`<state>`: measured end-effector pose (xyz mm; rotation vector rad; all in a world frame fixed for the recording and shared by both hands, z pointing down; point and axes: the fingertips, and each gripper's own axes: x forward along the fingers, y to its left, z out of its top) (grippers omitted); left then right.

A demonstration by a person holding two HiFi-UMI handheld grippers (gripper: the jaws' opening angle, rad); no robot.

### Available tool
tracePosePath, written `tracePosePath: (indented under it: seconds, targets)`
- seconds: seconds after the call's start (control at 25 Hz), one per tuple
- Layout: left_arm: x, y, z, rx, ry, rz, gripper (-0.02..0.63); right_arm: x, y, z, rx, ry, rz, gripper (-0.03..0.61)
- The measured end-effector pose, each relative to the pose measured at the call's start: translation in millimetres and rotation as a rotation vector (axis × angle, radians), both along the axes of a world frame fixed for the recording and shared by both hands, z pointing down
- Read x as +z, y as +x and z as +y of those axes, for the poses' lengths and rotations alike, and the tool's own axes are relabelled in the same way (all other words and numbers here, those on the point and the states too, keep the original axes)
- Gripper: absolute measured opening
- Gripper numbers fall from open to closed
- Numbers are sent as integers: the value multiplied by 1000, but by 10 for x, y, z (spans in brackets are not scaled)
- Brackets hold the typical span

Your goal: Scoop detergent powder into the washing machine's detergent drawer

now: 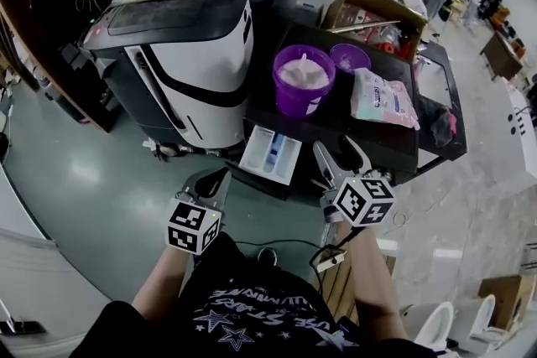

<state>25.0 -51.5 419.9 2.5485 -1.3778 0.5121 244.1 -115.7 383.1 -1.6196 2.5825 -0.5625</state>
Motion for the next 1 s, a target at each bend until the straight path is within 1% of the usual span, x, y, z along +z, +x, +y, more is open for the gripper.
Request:
tracePosePath:
  seconds: [0.16,0.36,0.52,0.76,0.84,1.0]
  targets:
    - [-67,-25,-241,4,9,7,2,-150,-41,-232,-1,9,7,291]
    - [-105,-129,-651,25,9,35,2,-329,-194,-607,-21,17,51,290]
    - [-98,-152,-1038,79,-5,45,2,-444,-272,-895,-10,1,87,290]
    - [-182,-190,-1587,157,0,59,2,-528,-355,-1373,18,-25,140,290]
    - [-219,-218,-1765,182,6,59,2,-548,-381,-1505,22,-41,170,290]
    - [-271,-274,-2065,218,10,73,2,-524,-412,-1754,10,-105,270,290]
